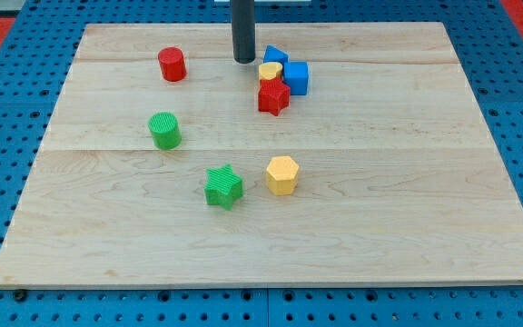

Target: Push the red circle into the yellow heart

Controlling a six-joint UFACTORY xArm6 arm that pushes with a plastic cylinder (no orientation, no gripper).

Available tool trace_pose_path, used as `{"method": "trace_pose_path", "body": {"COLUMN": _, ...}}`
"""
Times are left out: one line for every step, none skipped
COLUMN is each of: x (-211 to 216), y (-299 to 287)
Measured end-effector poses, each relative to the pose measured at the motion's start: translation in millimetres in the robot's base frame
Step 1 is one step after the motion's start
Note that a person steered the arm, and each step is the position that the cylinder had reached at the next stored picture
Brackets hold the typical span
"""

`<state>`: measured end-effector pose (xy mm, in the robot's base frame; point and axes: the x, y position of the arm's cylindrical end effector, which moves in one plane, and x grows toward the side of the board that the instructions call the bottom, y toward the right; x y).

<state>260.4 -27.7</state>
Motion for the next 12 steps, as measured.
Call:
{"method": "trace_pose_path", "body": {"x": -1, "y": 48}}
{"method": "trace_pose_path", "body": {"x": -1, "y": 53}}
{"method": "trace_pose_path", "body": {"x": -8, "y": 4}}
{"method": "trace_pose_path", "body": {"x": -16, "y": -81}}
{"method": "trace_pose_path", "body": {"x": -39, "y": -147}}
{"method": "trace_pose_path", "body": {"x": 8, "y": -153}}
{"method": "trace_pose_path", "body": {"x": 8, "y": -98}}
{"method": "trace_pose_path", "body": {"x": 8, "y": -27}}
{"method": "trace_pose_path", "body": {"x": -3, "y": -112}}
{"method": "trace_pose_path", "body": {"x": 42, "y": -94}}
{"method": "trace_pose_path", "body": {"x": 32, "y": -61}}
{"method": "trace_pose_path", "body": {"x": 12, "y": -57}}
